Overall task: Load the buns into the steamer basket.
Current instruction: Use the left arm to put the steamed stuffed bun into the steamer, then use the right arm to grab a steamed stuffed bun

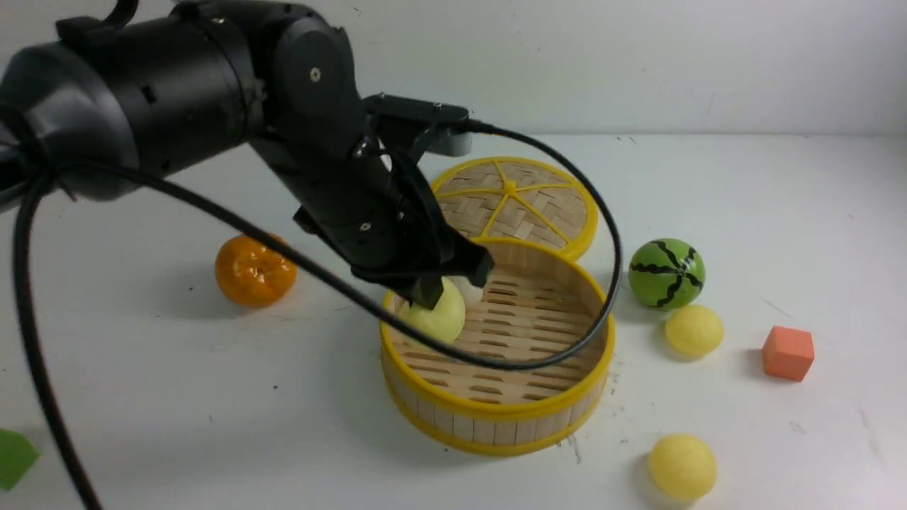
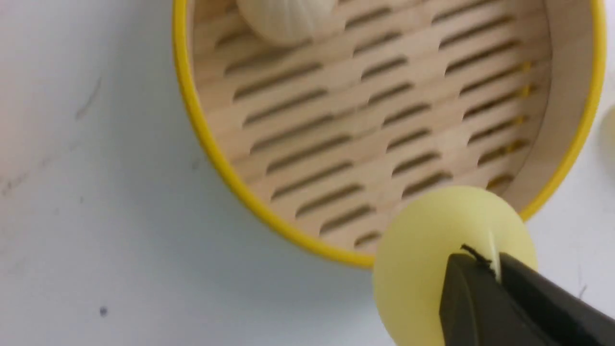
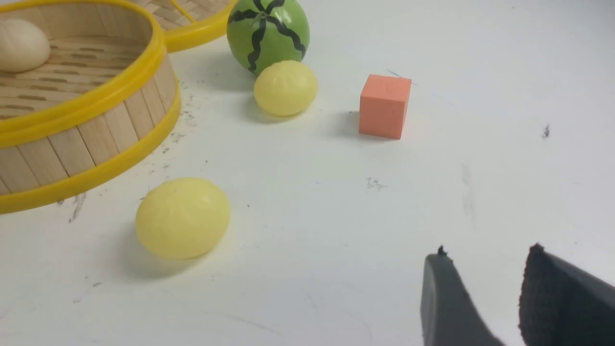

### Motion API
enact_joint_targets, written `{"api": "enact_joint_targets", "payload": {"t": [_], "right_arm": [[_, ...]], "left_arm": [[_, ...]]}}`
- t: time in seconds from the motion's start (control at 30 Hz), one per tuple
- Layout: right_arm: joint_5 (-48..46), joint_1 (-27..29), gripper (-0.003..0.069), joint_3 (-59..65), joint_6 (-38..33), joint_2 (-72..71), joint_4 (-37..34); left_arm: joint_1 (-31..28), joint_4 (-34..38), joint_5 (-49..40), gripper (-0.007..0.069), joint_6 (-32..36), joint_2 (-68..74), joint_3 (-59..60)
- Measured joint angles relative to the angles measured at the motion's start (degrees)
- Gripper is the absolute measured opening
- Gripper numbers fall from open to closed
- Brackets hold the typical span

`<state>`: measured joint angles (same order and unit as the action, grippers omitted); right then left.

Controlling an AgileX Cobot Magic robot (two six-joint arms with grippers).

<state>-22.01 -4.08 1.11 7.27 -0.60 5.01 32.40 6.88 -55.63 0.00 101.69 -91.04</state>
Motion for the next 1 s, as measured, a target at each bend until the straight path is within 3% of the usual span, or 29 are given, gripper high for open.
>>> {"api": "enact_joint_targets", "payload": {"t": [0.23, 0.5, 0.63, 0.73, 0.9, 1.0], "right_arm": [[0.0, 0.0, 0.0241, 0.0, 0.0, 0.0, 0.0], [0.0, 0.0, 0.0241, 0.0, 0.0, 0.0, 0.0], [0.0, 0.0, 0.0241, 0.0, 0.0, 0.0, 0.0], [0.0, 0.0, 0.0241, 0.0, 0.0, 0.0, 0.0], [0.0, 0.0, 0.0241, 0.0, 0.0, 0.0, 0.0], [0.0, 0.0, 0.0241, 0.0, 0.0, 0.0, 0.0]], "left_arm": [[0.04, -2.82, -2.61, -0.0013, 1.01, 13.16, -10.58], [0.06, -2.62, -5.8, -0.0008, 1.25, 17.08, -12.11], [0.06, -2.6, -4.48, 0.0048, 1.53, 19.07, -12.25], [0.06, -2.6, -4.29, 0.0139, 1.53, 19.7, -12.32], [0.11, -2.6, -4.36, 0.0414, -0.37, 17.26, -12.32], [0.11, -2.6, -4.56, 0.0478, -1.11, 14.73, -12.32]]}}
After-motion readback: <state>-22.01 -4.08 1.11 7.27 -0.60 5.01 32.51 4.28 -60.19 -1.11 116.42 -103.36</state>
